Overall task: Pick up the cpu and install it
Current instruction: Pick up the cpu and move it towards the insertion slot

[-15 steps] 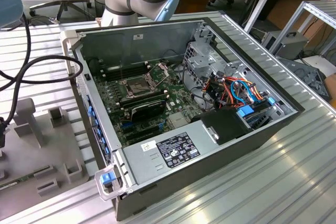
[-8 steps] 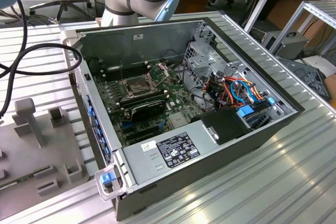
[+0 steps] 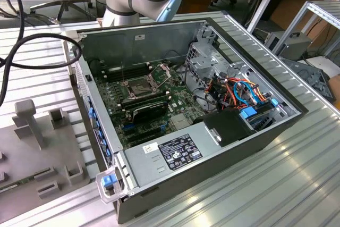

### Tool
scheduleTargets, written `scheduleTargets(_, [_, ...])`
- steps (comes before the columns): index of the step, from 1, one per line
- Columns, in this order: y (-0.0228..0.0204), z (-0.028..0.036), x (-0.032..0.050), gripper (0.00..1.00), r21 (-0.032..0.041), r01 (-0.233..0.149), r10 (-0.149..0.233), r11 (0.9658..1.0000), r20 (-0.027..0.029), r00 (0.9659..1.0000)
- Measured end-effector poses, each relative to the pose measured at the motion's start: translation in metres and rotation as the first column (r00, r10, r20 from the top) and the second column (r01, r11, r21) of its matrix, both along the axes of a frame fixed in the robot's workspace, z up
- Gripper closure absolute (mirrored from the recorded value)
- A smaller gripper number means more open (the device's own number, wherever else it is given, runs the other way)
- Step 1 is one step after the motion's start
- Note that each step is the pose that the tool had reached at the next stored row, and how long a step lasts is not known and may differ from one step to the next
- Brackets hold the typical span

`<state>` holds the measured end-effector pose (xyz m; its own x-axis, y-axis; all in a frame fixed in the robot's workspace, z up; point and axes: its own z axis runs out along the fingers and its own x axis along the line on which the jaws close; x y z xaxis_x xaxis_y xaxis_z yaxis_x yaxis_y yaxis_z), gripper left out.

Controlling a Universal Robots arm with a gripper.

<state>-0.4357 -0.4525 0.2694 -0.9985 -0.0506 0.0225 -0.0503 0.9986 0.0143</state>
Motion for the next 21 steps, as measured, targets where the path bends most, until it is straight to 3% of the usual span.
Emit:
scheduleTargets(6, [0.0,0.0133,0.0,0.47,-0.0001,0.0,0.0,1.0,0.0,1.0])
scheduleTargets(15, [0.0,0.0149,0.0,0.47,0.0,0.0,0.0,1.0,-0.0001,1.0])
scheduleTargets(21, [0.0,0.0263,0.0,0.47,0.0001,0.0,0.0,1.0,0.0,1.0])
